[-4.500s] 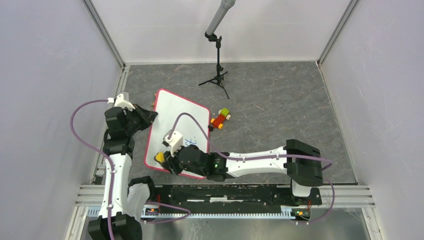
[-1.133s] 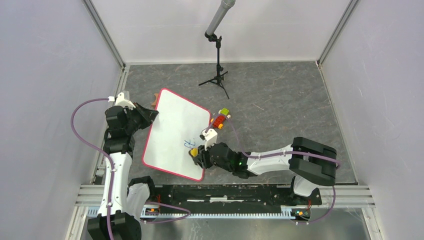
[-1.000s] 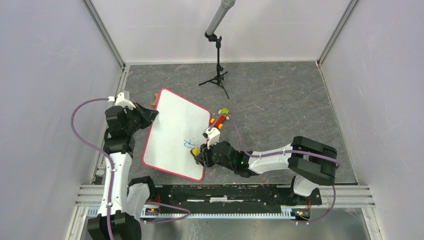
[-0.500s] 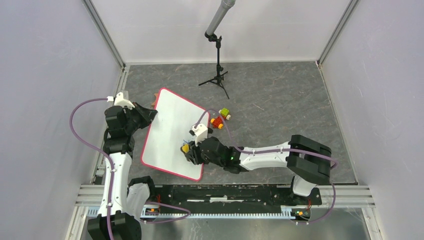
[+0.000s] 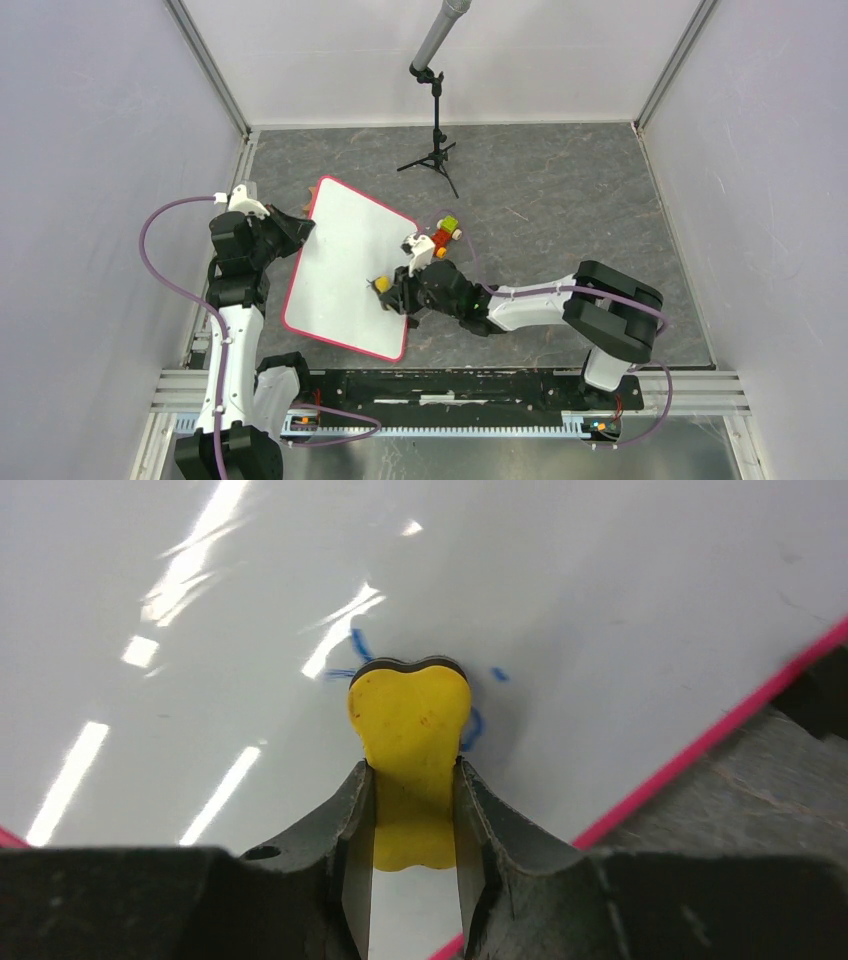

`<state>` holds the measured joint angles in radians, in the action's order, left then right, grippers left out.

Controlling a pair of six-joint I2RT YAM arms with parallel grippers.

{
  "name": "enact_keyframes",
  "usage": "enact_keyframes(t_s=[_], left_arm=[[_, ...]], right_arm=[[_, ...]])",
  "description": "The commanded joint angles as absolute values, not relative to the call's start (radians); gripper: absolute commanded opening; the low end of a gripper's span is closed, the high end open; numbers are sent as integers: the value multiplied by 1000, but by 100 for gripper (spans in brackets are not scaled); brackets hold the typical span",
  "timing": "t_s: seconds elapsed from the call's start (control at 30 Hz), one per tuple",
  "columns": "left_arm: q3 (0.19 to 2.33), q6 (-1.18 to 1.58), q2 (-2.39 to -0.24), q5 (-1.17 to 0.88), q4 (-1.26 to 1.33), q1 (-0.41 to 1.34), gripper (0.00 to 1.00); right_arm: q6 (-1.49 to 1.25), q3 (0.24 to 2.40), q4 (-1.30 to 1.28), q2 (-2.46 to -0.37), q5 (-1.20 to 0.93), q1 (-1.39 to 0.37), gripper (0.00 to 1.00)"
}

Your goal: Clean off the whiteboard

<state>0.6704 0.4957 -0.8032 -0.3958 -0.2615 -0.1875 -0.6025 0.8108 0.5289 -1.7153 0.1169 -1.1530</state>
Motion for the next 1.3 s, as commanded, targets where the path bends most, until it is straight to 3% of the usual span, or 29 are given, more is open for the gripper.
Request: enact_keyframes(t_s=[0.0, 0.17, 0.57, 0.73, 1.03, 1.27], left_arm=[[681, 533, -800, -397, -328, -179, 2], [680, 535, -801, -399, -327, -179, 2], [680, 532, -802, -397, -327, -181, 2], [681, 532, -801, -398, -327, -180, 2], [681, 536, -802, -402, -327, -180, 2], [678, 538, -807, -405, -320, -180, 2]], right_arm=[[-637, 700, 500, -1772, 121, -1087, 27], [-599, 757, 439, -1737, 165, -1115, 27], [-513, 1135, 356, -1826, 130, -1245, 27], [-540, 1085, 379, -1833, 150, -1189, 27], [-609, 809, 455, -1823, 148, -1042, 27], [-598, 811, 445, -1825, 149, -1020, 27]])
